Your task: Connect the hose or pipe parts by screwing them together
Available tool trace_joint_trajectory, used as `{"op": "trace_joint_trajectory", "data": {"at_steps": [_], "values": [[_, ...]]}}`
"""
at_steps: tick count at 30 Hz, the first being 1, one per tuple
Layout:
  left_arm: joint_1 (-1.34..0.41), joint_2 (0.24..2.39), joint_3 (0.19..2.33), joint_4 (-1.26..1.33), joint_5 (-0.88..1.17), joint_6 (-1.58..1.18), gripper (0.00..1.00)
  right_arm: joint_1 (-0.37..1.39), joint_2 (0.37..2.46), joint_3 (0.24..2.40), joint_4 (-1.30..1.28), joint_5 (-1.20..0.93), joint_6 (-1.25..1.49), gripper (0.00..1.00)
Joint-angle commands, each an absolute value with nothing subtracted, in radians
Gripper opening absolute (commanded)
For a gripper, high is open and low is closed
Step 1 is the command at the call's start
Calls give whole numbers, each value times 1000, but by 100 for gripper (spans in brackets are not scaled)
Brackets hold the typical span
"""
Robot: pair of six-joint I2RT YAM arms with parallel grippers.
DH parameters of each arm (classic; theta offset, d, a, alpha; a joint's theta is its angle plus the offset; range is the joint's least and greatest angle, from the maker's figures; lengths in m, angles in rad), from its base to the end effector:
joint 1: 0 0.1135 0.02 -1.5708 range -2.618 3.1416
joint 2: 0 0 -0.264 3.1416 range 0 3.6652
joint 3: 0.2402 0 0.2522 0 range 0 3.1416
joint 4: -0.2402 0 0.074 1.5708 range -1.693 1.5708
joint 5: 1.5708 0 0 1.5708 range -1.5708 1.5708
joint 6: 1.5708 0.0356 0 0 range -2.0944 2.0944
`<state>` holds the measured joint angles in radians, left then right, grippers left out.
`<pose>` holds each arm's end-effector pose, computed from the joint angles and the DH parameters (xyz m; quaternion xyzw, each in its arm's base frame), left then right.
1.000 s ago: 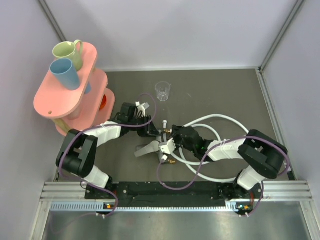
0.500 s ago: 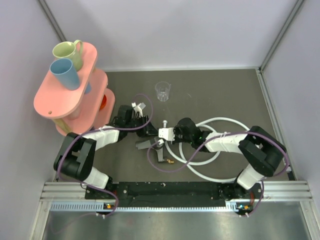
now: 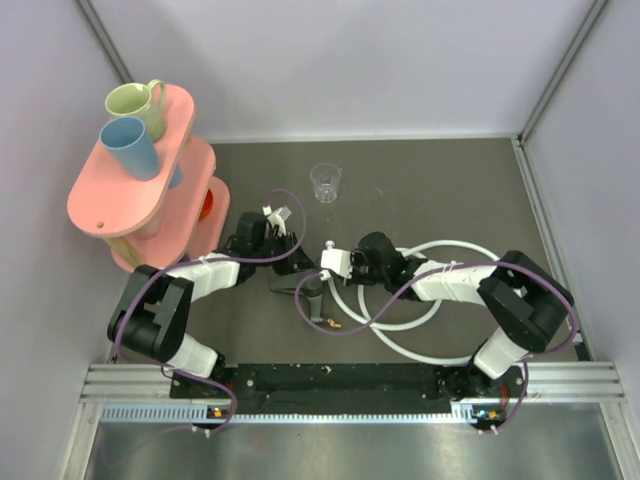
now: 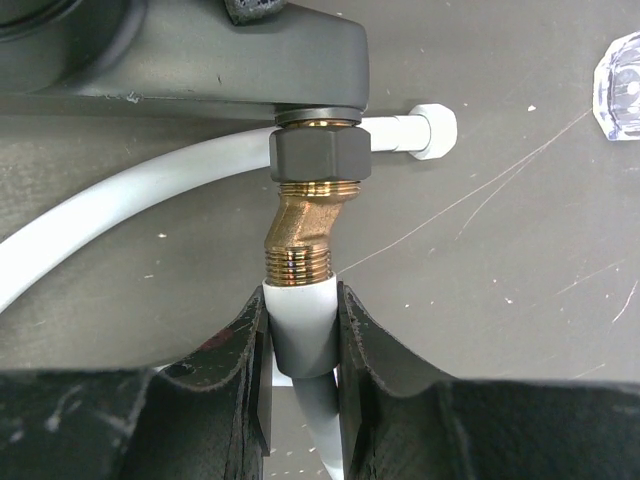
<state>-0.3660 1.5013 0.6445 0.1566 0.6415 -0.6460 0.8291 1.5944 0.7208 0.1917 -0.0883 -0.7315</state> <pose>0.2593 -0.1222 0.1650 0.0116 0.8706 -0.4440 0.2115 0.2101 0.2340 0.1592 -0.6480 0.6277 0.0608 0.4271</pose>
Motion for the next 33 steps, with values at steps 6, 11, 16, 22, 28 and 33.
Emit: {"op": "trace_joint_trajectory", "data": {"at_steps": [6, 11, 16, 22, 28, 33], "values": [[-405, 1459, 741, 11, 652, -575, 6, 842, 1549, 828, 420, -204, -705, 0], [-405, 1468, 831, -113, 611, -502, 43, 862, 1526, 825, 365, -207, -769, 0], [-407, 1476, 873, -207, 525, -453, 48, 867, 1517, 822, 380, -198, -765, 0], [-407, 1457, 887, -265, 422, -410, 53, 867, 1519, 824, 385, -209, -765, 0], [-411, 1480, 891, -279, 416, -368, 54, 870, 1523, 825, 391, -212, -759, 0], [-423, 1511, 907, -285, 425, -360, 55, 868, 1522, 828, 399, -204, -762, 0]]}}
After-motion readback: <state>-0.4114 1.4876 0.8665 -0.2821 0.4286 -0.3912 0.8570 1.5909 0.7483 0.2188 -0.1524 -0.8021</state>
